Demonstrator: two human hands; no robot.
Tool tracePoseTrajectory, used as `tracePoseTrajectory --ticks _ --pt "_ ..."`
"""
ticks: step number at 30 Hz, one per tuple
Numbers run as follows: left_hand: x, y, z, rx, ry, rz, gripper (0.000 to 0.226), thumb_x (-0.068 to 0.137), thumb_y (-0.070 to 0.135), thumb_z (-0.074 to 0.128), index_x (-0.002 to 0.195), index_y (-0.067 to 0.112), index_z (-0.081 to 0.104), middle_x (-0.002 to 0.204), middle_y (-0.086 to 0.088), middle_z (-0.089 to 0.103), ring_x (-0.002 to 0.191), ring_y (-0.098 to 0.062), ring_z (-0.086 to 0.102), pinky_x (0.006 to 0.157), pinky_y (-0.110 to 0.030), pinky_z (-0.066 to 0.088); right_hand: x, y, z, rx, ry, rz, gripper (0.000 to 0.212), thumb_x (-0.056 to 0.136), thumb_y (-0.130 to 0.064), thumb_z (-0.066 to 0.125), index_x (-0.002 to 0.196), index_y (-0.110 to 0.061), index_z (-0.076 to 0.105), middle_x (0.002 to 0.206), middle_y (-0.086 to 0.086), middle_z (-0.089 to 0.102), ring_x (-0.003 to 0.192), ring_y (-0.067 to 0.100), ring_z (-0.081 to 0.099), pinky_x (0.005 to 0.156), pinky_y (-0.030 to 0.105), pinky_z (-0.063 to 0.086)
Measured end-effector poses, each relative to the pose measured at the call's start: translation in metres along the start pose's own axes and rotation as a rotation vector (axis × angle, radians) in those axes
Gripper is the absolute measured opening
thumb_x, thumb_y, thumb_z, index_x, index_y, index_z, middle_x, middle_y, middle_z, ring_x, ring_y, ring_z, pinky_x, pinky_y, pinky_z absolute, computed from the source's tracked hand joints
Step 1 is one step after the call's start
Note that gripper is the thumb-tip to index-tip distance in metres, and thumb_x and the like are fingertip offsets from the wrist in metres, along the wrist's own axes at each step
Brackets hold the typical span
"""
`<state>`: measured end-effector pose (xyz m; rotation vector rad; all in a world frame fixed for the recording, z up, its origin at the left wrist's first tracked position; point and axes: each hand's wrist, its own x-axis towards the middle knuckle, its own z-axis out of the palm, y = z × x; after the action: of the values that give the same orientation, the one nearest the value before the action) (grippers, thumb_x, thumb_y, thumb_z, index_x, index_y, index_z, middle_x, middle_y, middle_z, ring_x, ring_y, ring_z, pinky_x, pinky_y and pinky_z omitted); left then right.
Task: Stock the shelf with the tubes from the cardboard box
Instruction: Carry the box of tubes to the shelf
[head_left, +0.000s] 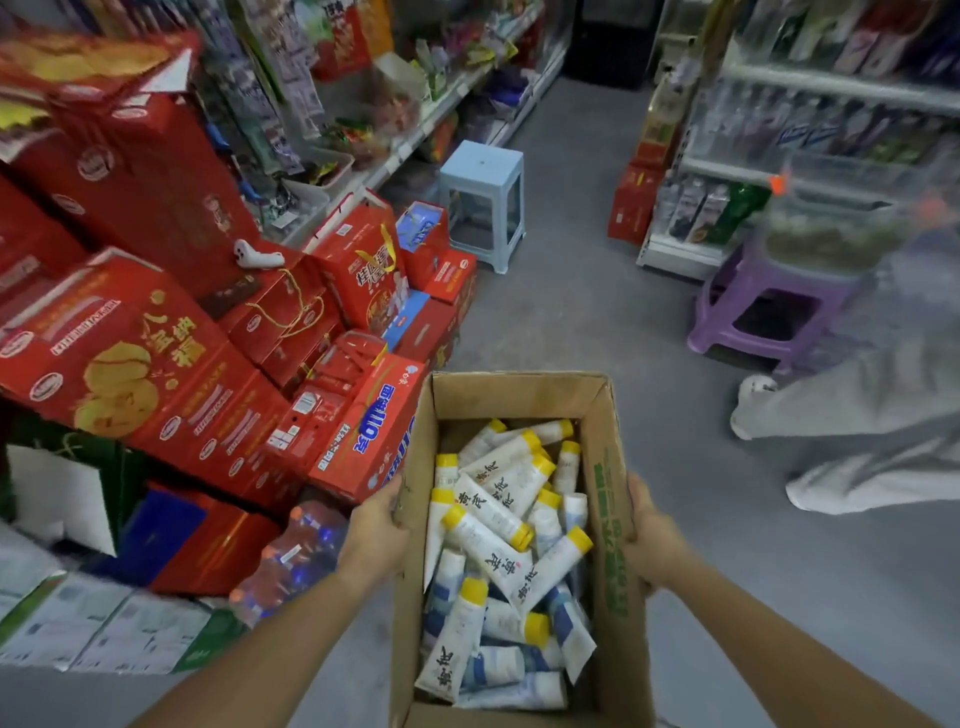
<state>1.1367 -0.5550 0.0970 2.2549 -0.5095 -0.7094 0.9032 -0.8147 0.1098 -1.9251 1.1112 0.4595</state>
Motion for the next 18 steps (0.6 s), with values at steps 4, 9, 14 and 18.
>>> tracePoseTrajectory --ticks 4,9,14,18 --pt "0.081 0.034 -0.009 -0.016 0.01 0.002 0.057 0.08 0.004 0.06 0.13 0.03 0.06 0.098 0.021 0.067 0.099 -0.007 0.064 0.079 -0.006 0.043 0.068 -0.044 -0.051 -0.044 -0.045 0.02 0.097 0.091 -0.011 0.055 0.15 -0.037 -0.017 0.096 0.01 0.058 0.063 0.027 0.066 0.042 0.034 0.053" --pt "0.179 0.067 -0.018 -0.05 -0.043 -0.043 0.062 0.076 0.015 0.059 0.136 0.03 0.056 0.109 0.011 0.071 0.1 -0.011 0.068 0.089 -0.035 0.057 0.14 -0.096 -0.109 -0.05 -0.067 0.041 0.096 0.09 -0.016 0.057 0.149 -0.04 -0.015 0.095 0.011 0.055 0.069 0.031 0.068 0.047 0.043 0.058" --pt "0.29 0.096 -0.012 -0.063 -0.043 -0.044 0.061 0.077 0.009 0.06 0.13 0.039 0.057 0.097 0.013 0.072 0.091 -0.013 0.07 0.079 -0.031 0.058 0.226 -0.141 -0.162 -0.052 -0.082 0.074 0.096 0.09 -0.015 0.058 0.149 -0.04 -0.013 0.096 0.008 0.051 0.079 0.033 0.066 0.053 0.049 0.059" --pt "0.382 0.125 -0.01 -0.07 -0.062 -0.071 0.059 0.077 0.003 0.06 0.132 0.024 0.06 0.1 0.015 0.069 0.097 -0.014 0.068 0.083 -0.027 0.055 0.3 -0.174 -0.206 -0.04 -0.081 0.097 0.096 0.088 -0.019 0.061 0.15 -0.039 -0.01 0.1 0.008 0.05 0.082 0.031 0.064 0.057 0.048 0.06"
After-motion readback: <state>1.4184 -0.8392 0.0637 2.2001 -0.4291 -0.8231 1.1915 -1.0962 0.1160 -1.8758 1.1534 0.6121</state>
